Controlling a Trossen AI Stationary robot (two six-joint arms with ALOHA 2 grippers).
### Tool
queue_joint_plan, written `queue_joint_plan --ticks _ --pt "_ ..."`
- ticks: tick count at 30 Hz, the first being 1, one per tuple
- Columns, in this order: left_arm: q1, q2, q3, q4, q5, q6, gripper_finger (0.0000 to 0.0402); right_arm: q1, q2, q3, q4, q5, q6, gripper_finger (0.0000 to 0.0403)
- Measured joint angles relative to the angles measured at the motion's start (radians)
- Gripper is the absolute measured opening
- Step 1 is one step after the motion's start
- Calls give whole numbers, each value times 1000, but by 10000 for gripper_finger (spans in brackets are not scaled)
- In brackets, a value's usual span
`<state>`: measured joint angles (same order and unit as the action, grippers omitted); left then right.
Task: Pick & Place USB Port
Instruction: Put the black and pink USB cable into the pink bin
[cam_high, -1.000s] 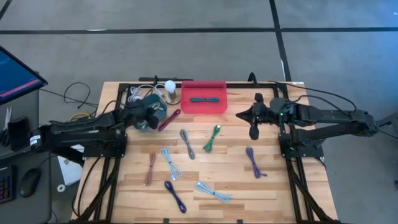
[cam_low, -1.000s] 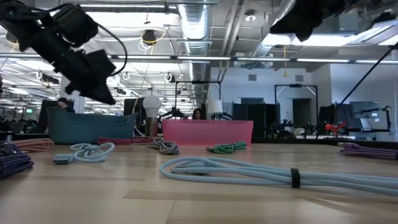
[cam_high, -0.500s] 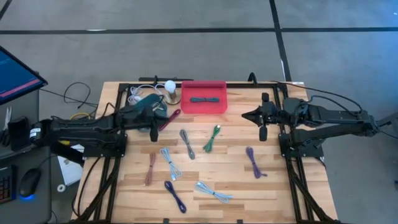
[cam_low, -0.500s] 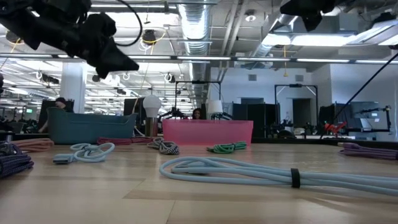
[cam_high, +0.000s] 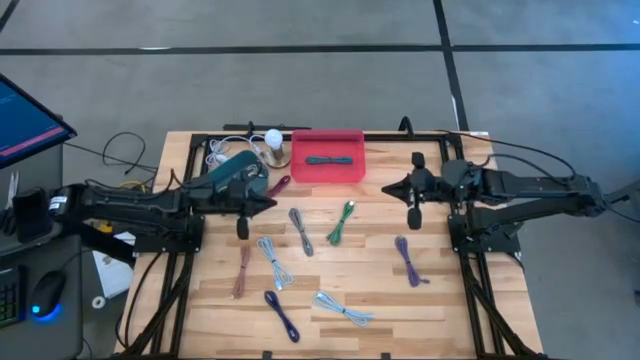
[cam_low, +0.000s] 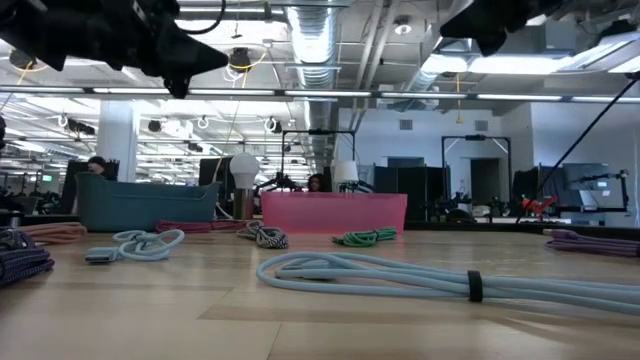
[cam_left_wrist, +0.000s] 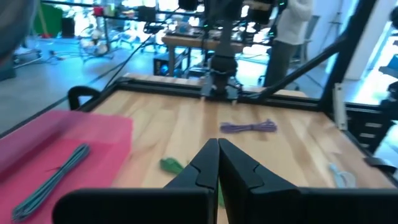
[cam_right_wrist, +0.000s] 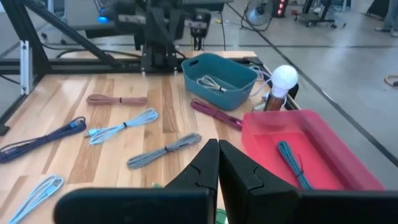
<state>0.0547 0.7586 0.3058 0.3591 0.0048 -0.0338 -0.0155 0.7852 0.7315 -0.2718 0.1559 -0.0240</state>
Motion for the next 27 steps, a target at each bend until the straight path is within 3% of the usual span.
queue_joint_plan --ticks 5,8,16,22,27 --pt "-48 0 0 2 -5 0 6 0 35 0 2 2 13 3" --pt "-88 0 0 -3 -58 0 5 0 36 0 3 2 13 3" --pt "-172 37 33 -149 -392 -66 5 0 1 0 35 5 14 1" --pt "-244 192 124 -155 -538 -72 5 0 -22 0 32 51 14 1" --pt "-267 296 239 -267 -758 -94 4 0 -22 0 12 63 18 1"
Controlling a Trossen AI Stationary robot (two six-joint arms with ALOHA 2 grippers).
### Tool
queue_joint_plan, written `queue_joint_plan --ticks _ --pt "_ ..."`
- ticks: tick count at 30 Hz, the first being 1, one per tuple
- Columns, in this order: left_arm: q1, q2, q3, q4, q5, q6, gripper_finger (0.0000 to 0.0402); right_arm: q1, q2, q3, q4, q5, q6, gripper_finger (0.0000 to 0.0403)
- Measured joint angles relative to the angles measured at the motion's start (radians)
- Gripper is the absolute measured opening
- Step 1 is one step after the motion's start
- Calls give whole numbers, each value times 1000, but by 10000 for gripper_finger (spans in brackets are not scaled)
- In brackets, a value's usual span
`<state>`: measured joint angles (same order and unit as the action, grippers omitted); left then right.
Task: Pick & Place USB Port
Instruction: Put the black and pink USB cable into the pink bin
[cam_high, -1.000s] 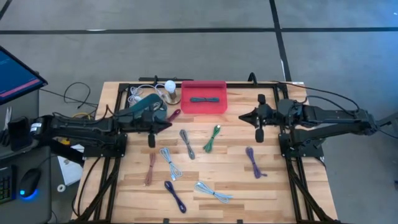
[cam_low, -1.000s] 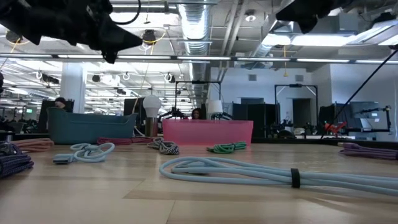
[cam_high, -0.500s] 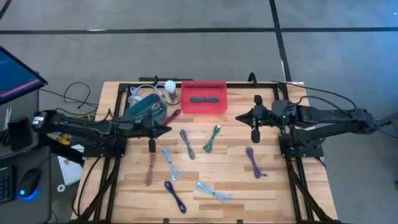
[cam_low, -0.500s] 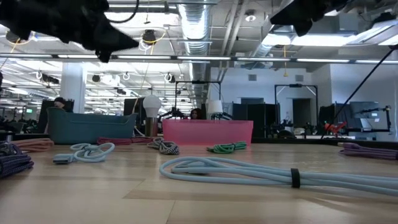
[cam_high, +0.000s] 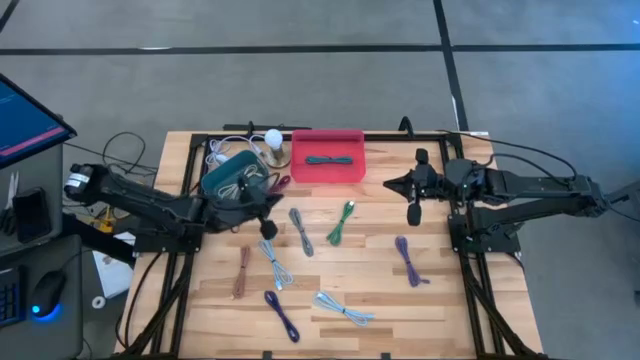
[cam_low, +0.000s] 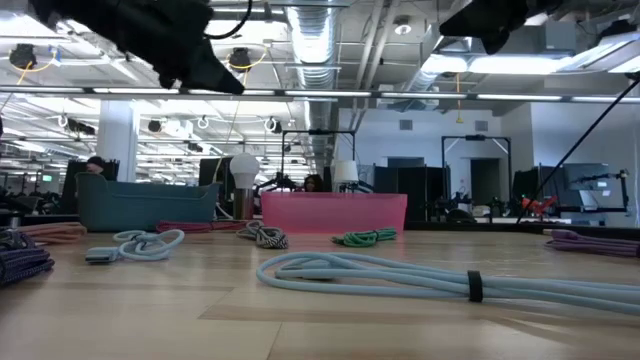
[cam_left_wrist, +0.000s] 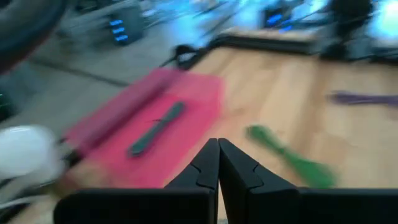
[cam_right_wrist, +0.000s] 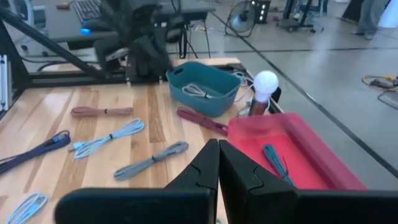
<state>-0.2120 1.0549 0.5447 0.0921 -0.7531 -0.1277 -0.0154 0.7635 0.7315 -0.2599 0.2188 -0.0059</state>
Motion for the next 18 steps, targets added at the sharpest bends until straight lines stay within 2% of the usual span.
queue_joint_plan --ticks 3,6,9,14,18 --pt "26 -3 80 -248 -45 -112 4 0 0 0 -42 0 33 1" --pt "62 -20 136 -443 9 -256 4 0 1 0 -84 0 56 1" --pt "105 -27 148 -488 123 -304 4 0 1 0 -102 28 57 1" --pt "198 -2 148 -514 217 -316 4 0 1 0 -101 95 60 1" --pt "280 40 148 -536 315 -358 4 0 1 0 -102 100 60 1"
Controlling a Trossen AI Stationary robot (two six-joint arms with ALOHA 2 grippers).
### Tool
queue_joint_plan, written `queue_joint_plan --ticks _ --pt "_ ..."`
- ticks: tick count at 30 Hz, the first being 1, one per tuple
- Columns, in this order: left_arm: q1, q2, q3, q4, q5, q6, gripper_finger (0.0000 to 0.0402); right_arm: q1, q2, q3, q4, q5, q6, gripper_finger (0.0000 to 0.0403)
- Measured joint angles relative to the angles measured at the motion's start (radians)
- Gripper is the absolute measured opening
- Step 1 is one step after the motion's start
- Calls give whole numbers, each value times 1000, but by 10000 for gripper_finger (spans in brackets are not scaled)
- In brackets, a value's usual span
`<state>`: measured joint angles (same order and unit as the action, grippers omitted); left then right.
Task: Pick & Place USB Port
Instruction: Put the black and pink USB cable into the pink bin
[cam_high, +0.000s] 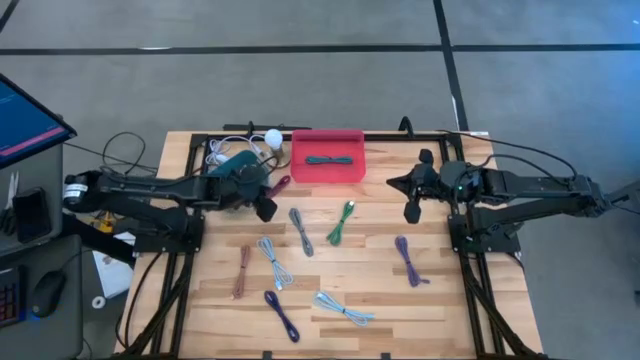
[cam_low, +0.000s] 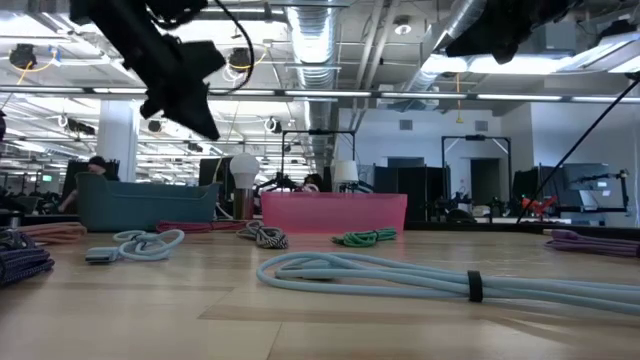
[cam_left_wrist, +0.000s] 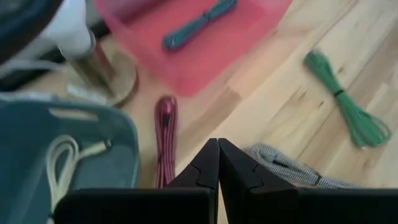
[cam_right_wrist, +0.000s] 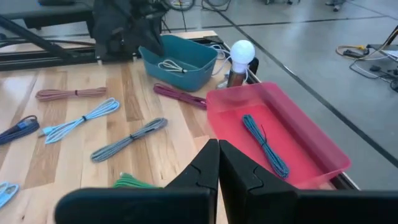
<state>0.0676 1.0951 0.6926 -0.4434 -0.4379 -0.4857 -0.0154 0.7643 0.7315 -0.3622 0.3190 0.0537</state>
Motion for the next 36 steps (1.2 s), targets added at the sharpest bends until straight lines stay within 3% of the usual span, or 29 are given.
queue_joint_plan --ticks 5,12,20,24,36 --pt "50 76 0 -5 98 -43 4 0 0 0 -1 0 0 1" --pt "50 151 0 -5 111 -104 4 0 0 0 -5 -1 0 1" --pt "53 172 -1 -13 61 -155 4 0 0 0 -4 -2 0 1" --pt "67 169 -1 -13 88 -154 7 0 0 0 -4 -3 0 1" --pt "133 183 -1 -14 134 -76 90 0 0 0 -4 -3 0 1"
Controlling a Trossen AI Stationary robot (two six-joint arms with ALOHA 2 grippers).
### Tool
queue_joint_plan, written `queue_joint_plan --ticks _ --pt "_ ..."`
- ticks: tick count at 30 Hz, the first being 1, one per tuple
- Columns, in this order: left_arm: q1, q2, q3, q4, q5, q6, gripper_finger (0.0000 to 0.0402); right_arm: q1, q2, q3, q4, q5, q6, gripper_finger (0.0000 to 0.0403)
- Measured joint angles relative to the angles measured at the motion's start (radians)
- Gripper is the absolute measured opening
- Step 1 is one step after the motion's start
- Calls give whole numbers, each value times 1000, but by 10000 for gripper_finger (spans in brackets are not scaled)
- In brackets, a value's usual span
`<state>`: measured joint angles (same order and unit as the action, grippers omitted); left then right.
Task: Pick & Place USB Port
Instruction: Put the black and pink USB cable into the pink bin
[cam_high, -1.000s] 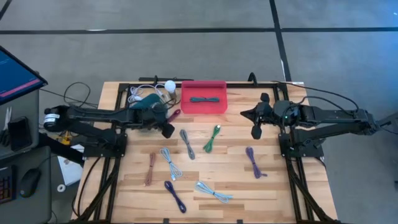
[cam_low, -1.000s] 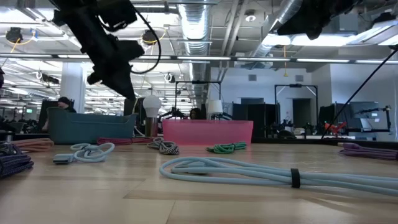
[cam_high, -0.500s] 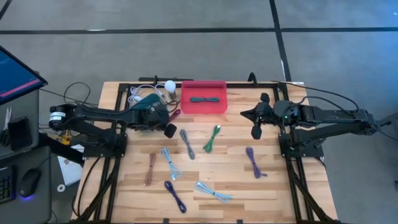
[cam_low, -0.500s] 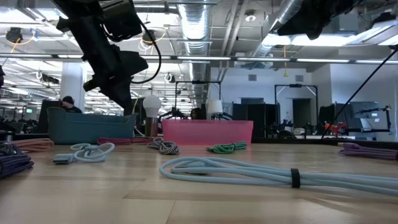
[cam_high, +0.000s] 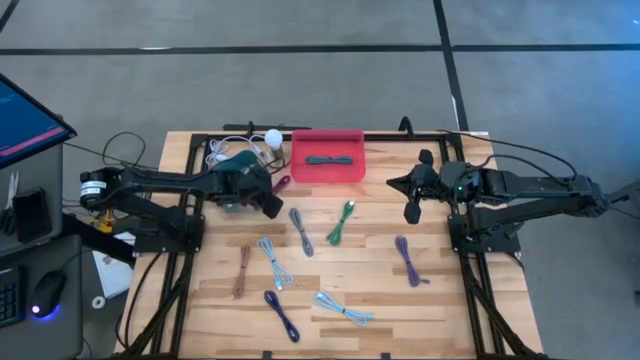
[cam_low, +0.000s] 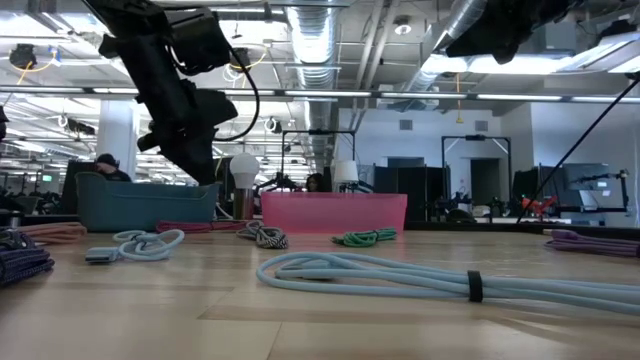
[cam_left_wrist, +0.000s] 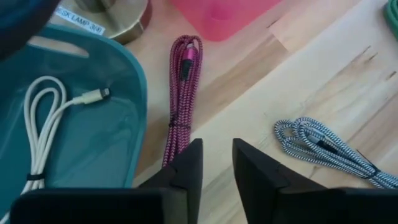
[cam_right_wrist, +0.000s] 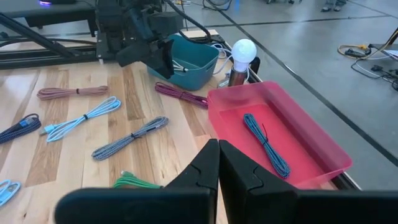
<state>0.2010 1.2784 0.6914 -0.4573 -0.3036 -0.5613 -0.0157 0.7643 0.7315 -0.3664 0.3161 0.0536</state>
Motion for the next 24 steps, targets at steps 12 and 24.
queue_joint_plan --ticks 12,24 --pt "12 37 0 -102 -20 -48 87 0 0 0 -3 0 0 1" --pt "7 204 0 -42 71 -49 73 0 0 0 -13 0 0 1"
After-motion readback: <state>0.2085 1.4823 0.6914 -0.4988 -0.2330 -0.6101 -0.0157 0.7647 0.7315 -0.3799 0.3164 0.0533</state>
